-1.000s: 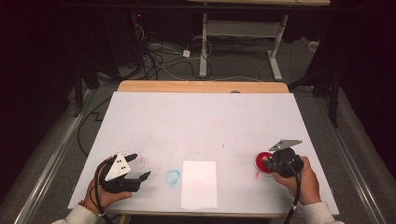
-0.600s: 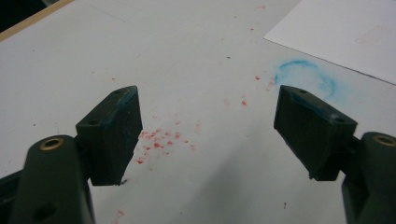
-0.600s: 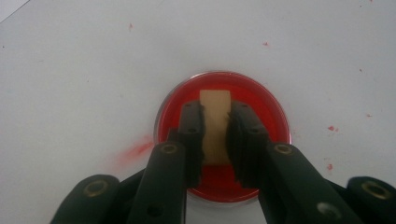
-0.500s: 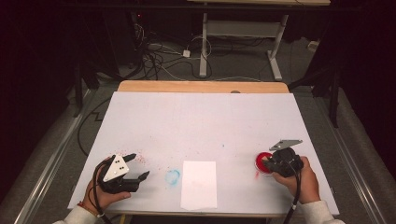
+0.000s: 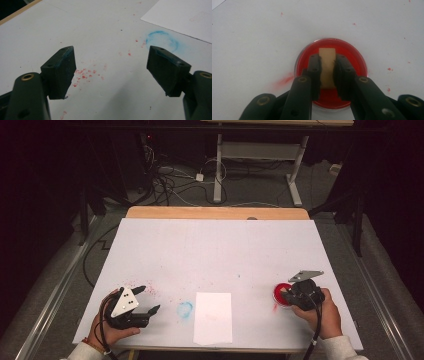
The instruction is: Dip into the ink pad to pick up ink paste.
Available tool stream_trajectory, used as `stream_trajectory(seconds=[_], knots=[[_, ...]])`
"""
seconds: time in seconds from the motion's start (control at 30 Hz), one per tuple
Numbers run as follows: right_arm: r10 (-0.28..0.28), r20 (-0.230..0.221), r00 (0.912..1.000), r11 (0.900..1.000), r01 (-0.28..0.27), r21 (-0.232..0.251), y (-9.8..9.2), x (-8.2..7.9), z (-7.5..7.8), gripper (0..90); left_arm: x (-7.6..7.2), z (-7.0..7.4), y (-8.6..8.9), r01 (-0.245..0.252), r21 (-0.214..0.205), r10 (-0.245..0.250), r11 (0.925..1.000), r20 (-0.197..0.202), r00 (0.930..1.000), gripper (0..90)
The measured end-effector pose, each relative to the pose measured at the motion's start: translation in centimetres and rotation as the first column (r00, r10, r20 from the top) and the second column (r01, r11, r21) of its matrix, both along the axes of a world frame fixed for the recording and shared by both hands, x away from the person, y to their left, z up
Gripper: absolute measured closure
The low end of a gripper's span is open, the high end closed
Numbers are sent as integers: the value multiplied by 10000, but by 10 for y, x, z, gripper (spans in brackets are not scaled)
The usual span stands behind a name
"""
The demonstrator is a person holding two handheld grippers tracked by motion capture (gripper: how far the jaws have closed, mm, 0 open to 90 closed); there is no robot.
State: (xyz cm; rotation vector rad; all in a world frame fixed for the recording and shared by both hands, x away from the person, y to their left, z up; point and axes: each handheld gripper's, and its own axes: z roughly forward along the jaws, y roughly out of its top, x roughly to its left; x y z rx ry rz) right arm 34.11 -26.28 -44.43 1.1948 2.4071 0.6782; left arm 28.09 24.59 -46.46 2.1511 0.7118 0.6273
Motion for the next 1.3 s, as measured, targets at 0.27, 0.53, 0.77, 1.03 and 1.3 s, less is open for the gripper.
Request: stream_trajectory(seconds=[0.27,0.53,0.77,1.03,1.3], knots=[[-15,-44,10000,10000,15,63,-1,0,0,764,1,-1,-1,43,44,-43,10000,-17,10000,228],[-106,-71,9999,9992,109,375,-4,1,0,762,1,-1,-1,33,52,-33,10000,1,10000,228],[-72,567,9984,9970,28,771,-7,-2,14,761,0,-1,0,-35,45,36,10000,-115,9999,229],[90,1403,9901,9936,-246,1103,-4,-11,37,761,0,-1,1,-47,94,47,9999,1,10000,228],[256,1855,9823,9892,-516,1368,-1,-18,50,761,0,-1,0,-45,76,46,10000,-120,9999,230]])
